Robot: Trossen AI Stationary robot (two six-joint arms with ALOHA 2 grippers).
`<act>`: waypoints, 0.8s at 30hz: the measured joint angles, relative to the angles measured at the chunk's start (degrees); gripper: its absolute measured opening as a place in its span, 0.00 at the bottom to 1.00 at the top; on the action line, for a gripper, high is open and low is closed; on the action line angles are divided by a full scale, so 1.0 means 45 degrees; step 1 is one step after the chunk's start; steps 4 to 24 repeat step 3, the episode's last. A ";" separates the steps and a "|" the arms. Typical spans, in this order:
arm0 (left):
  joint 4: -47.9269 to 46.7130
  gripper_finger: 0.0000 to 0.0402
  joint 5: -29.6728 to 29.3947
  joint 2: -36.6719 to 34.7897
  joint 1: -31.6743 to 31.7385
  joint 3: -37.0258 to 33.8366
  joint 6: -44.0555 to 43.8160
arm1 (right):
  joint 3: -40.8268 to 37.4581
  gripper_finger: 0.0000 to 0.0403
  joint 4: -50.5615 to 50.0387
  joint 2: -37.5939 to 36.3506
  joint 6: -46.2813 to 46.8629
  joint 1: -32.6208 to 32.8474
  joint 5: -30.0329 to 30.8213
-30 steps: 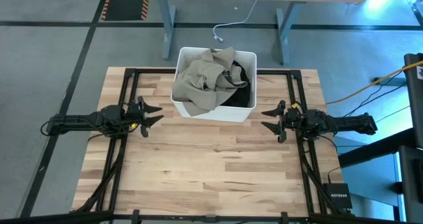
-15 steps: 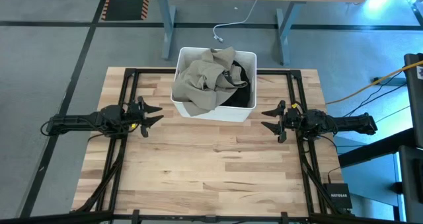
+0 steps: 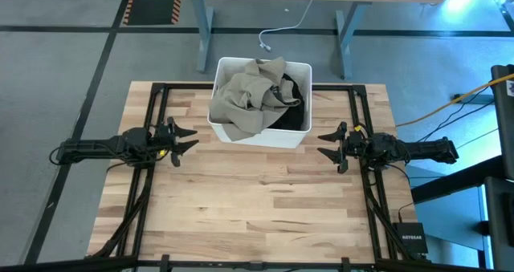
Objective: Sort clothes
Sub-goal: Return to Home Position
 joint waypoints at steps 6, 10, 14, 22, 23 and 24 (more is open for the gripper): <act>0.0000 0.42 0.0002 0.0000 -0.0005 0.0000 0.0000 | 0.0000 0.60 -0.0003 0.0000 0.0000 0.0000 0.0003; 0.0000 0.42 0.0002 0.0000 -0.0005 0.0000 0.0000 | 0.0000 0.60 -0.0003 0.0000 0.0000 0.0000 0.0003; 0.0000 0.42 0.0002 0.0000 -0.0005 0.0000 0.0000 | 0.0000 0.60 -0.0003 0.0000 0.0000 0.0000 0.0003; 0.0000 0.42 0.0002 0.0000 -0.0005 0.0000 0.0000 | 0.0000 0.60 -0.0003 0.0000 0.0000 0.0000 0.0003; 0.0000 0.42 0.0002 0.0000 -0.0005 0.0000 0.0000 | 0.0000 0.60 -0.0003 0.0000 0.0000 0.0000 0.0003; 0.0000 0.42 0.0002 0.0000 -0.0005 0.0000 0.0000 | 0.0000 0.60 -0.0003 0.0000 0.0000 0.0000 0.0003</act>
